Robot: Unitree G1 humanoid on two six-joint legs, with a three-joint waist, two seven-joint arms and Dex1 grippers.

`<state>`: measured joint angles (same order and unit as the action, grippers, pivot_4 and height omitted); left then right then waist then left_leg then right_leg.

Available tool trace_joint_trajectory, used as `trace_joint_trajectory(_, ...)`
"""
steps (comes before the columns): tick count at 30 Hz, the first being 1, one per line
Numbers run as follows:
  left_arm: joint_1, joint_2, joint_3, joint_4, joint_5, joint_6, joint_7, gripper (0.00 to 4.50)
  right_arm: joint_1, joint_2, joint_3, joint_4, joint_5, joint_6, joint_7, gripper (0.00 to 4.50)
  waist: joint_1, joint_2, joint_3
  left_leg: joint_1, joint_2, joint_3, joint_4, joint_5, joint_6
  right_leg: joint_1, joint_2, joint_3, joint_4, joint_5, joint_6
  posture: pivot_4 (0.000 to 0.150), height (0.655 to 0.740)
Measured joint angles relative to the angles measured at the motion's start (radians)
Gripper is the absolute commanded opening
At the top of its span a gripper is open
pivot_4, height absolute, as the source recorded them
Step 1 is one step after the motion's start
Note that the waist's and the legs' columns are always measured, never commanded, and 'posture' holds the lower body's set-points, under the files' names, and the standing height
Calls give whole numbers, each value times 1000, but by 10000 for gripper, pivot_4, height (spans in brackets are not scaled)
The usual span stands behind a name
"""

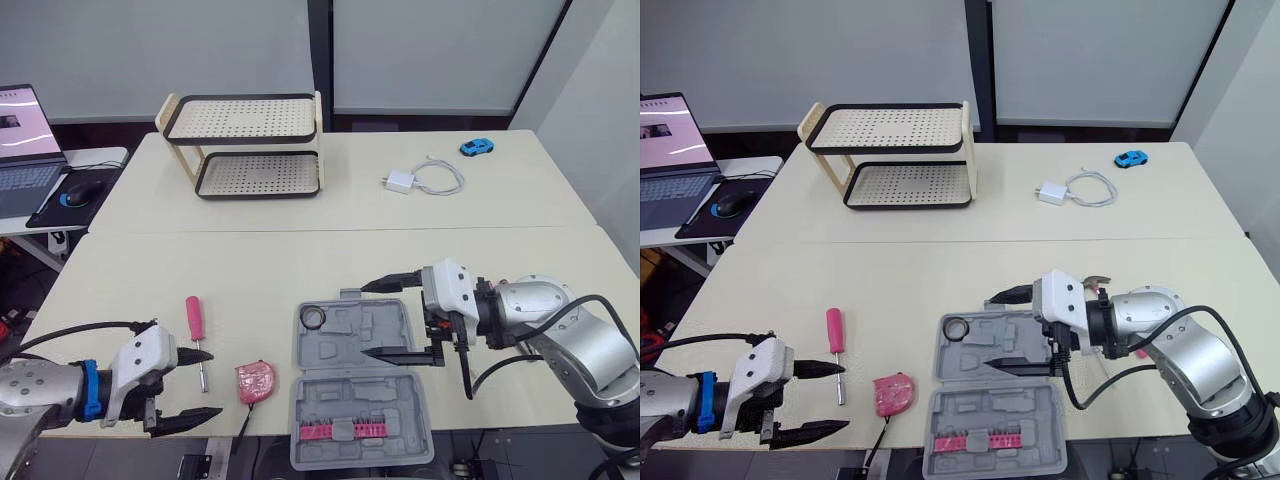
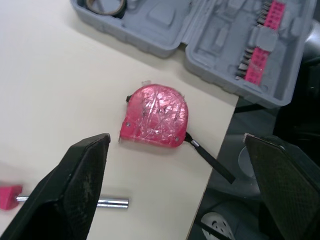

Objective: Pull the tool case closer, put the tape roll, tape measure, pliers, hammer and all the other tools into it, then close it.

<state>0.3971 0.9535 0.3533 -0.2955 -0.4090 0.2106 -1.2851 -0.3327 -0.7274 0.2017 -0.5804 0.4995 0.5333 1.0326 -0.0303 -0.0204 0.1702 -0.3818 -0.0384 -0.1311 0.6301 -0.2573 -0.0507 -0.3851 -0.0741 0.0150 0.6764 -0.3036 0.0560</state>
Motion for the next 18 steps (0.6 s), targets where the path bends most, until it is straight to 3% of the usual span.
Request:
trace_joint_trajectory(5, -79, -108, -68, 245, 59, -343, -77, 44691, -6, -20, -7, 0, 29, 1, 38, 45000, 2, -1, 0, 0, 0, 0, 0, 0, 0, 0, -1, 0, -1, 0, 0, 1500, 7400)
trace_joint_trajectory(9, -149, -182, -131, 407, 99, -498, -79, 44691, -22, -27, -8, 0, 31, 5, 37, 45000, 2, -1, 0, 0, 0, -1, 0, 0, 0, 0, -1, -1, 0, 0, 0, 1500, 7400)
trace_joint_trajectory(18, -208, -263, -255, 504, 173, -573, 3, 44691, -28, -78, -29, 0, 36, 32, 53, 45000, 1, -2, -1, 0, -1, -2, 1, 0, 0, 0, 0, -1, 1, 0, 0, 1500, 7400)
